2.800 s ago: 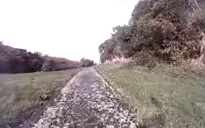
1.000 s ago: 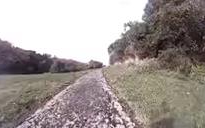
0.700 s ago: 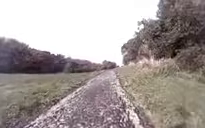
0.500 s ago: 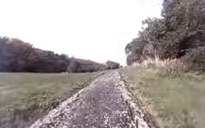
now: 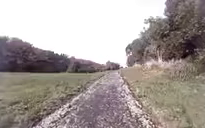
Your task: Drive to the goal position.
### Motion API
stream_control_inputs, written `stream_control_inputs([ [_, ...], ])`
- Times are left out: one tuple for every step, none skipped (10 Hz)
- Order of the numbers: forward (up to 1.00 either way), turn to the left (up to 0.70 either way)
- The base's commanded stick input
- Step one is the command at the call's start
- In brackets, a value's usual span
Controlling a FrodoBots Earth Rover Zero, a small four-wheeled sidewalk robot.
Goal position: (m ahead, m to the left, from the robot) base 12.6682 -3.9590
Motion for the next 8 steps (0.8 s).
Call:
stream_control_inputs([
  [1.0, 0.0],
  [1.0, 0.0],
  [1.0, 0.0],
  [1.0, 0.0],
  [1.0, 0.0],
  [1.0, 0.0],
  [1.0, -0.06],
  [1.0, -0.24],
])
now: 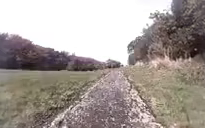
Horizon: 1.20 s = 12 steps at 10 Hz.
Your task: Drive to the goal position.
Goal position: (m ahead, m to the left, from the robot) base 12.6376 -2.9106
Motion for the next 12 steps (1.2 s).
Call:
stream_control_inputs([
  [1.0, -0.32],
  [1.0, -0.27],
  [1.0, -0.08],
  [1.0, 0.0],
  [1.0, 0.0],
  [1.0, 0.0],
  [1.0, 0.0],
  [1.0, 0.0],
  [1.0, -0.03],
  [1.0, -0.19],
  [1.0, -0.15],
  [1.0, -0.05],
])
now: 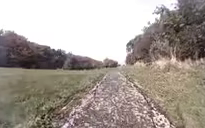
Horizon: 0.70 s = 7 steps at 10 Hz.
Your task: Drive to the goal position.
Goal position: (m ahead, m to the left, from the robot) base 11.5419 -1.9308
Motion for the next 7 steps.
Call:
stream_control_inputs([
  [1.0, 0.0],
  [1.0, 0.0],
  [1.0, 0.0],
  [1.0, 0.0],
  [1.0, 0.0],
  [1.0, 0.0],
  [1.0, -0.34],
])
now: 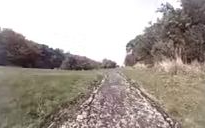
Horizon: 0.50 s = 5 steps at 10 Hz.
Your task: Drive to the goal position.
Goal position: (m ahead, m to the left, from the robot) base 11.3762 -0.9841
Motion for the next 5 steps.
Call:
stream_control_inputs([
  [1.0, -0.4],
  [1.0, -0.4],
  [1.0, -0.29],
  [1.0, -0.06],
  [1.0, 0.0],
])
